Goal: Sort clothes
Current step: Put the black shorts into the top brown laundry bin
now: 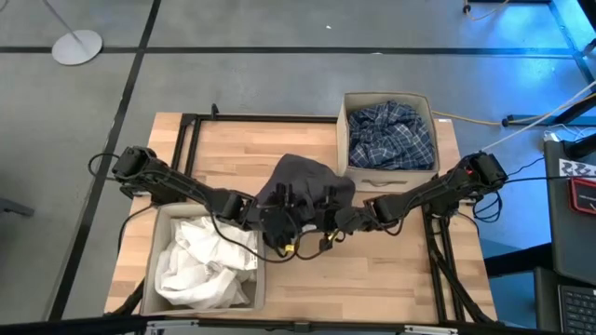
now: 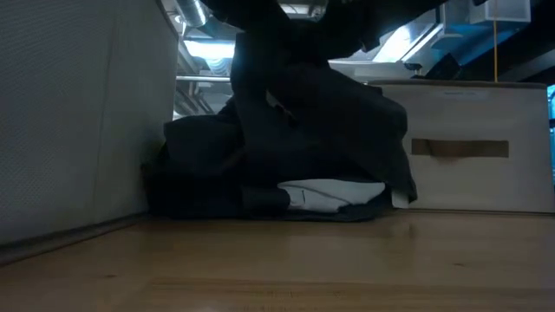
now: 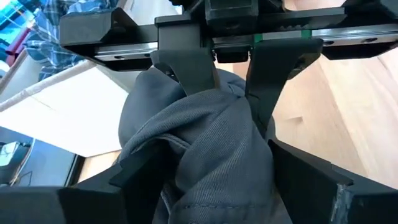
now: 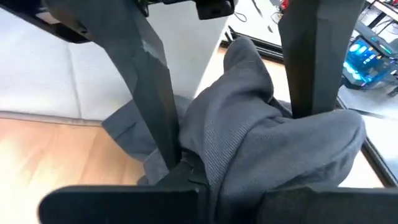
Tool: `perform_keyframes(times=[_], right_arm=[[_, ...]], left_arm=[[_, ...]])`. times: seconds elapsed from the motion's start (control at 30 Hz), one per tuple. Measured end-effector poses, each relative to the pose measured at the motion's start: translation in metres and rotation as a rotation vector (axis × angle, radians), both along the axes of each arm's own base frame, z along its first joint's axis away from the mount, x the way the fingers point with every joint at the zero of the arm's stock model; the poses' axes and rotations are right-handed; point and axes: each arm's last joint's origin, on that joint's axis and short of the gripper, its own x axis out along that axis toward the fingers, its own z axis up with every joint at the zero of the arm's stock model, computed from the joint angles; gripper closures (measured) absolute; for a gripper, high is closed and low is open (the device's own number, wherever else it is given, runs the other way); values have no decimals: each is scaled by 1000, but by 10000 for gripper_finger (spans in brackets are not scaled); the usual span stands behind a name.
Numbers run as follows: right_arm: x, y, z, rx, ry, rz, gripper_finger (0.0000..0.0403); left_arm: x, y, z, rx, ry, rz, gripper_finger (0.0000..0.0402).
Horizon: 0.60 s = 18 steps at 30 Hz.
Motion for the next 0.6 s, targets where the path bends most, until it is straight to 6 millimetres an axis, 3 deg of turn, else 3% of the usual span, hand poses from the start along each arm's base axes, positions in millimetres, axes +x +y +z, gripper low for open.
perform_keyframes(times=[0.3,0.6], right_arm=[[0,-12,-6,59,49,-86,369],[0,-25,-10,67,71,-202,369]], left_arm=[[-5,-15,0,-64,-15,-10,135],[-13,-31,-1,-23,0,-35,135]])
